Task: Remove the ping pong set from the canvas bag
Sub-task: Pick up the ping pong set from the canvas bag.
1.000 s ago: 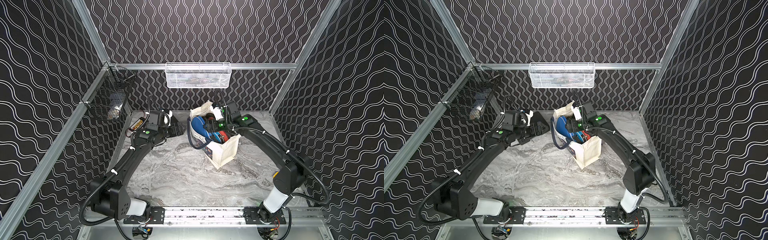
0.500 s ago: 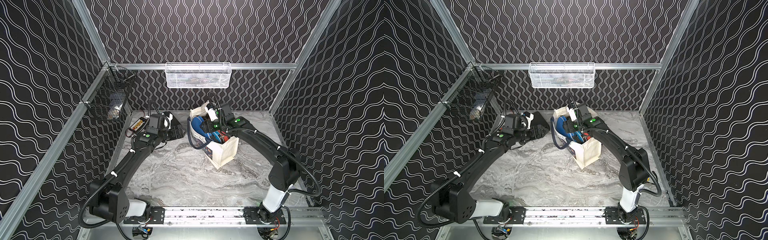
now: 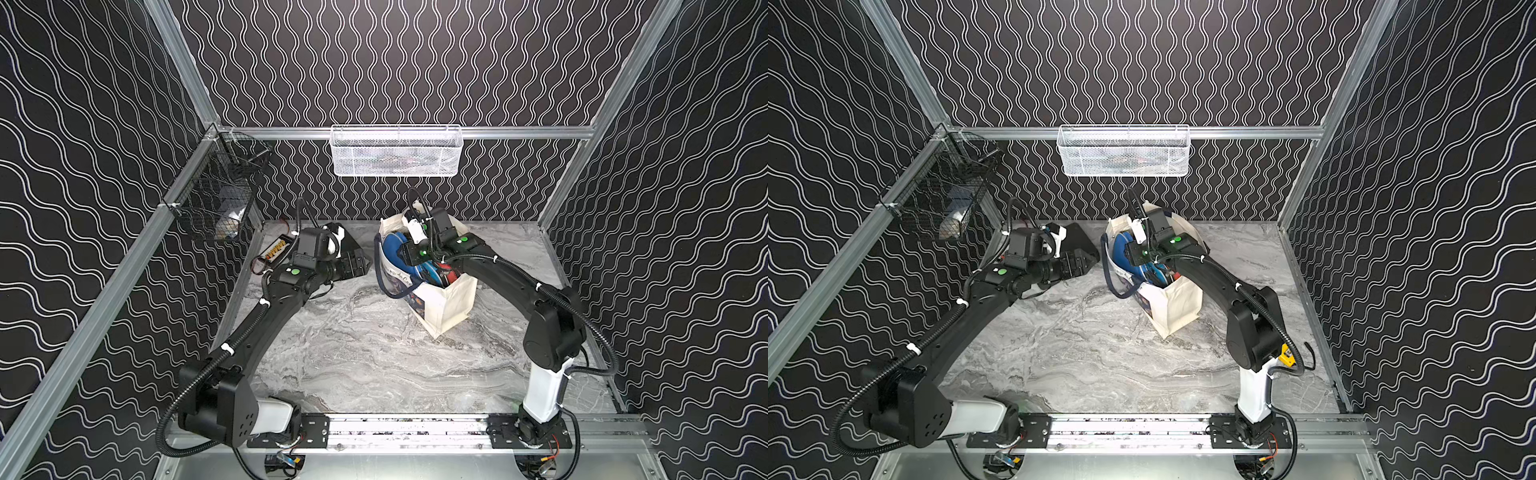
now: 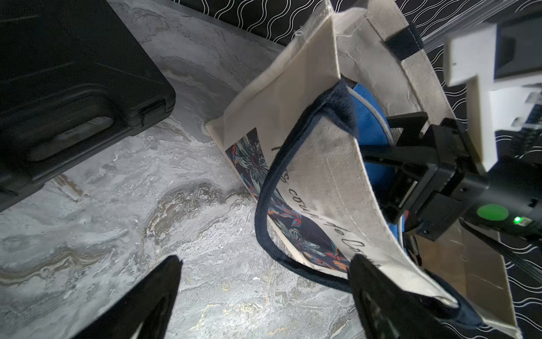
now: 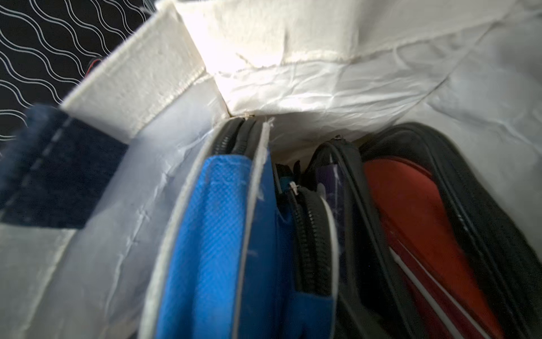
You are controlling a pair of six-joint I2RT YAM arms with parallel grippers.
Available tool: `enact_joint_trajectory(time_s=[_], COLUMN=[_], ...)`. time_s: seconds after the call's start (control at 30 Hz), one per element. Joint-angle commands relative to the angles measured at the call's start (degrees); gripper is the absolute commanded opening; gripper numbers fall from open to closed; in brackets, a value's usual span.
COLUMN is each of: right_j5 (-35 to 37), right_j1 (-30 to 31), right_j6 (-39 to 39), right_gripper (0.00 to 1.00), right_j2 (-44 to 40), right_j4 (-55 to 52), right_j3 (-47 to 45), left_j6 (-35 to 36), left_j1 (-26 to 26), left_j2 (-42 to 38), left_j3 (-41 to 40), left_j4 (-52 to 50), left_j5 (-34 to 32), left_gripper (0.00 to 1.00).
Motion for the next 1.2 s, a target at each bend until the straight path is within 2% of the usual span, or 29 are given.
enact_joint_trajectory(time_s=[0.0,0.07,0.13,0.3,0.57,0.9,1.17], right_j5=[-0.61,-0.89,-0.4,0.27,1.05,5.5,3.92], right_j1=[0.06,-0.03,-0.03,-0.12,-0.51,-0.91,-0.9], right_j6=[-0.75,-0.82,-1.3,-2.51,-1.86,-2.13,-4.32], right_gripper=[0.41,0.27,0.17,0.11,0.09,0.08,0.07], right_j2=[1.18,1.9,1.72,-2.04,-7.45,-15.09,-20.51], right_j4=[2.18,1.5,1.3,2.83,5.33,13.12,19.01], right_j3=[2.01,3.96,5.41,7.99,10.55,7.17,5.33], left_j6=[0.48,0.47,0.47,0.39,-0.09,-0.75,-4.57], left_j1=[-0.03,-0.07,-0.03,-0.04,-0.09,-0.16,-0.09], left_j2=[-0.82,-1.07,-1.04,-1.06,-0.78,-0.92,-1.56], left_j3=[-0.08,-0.16,-0.25,-0.32,-0.52,-0.44,0.75], left_j4=[1.32,1.41,1.41,1.59,2.11,2.48,3.38], left_j5=[-0.35,-0.48,-0.43,-0.3,0.09,0.36,0.22], left_gripper=[0.93,0.93,0.93,0.93,0.93,0.93,0.93])
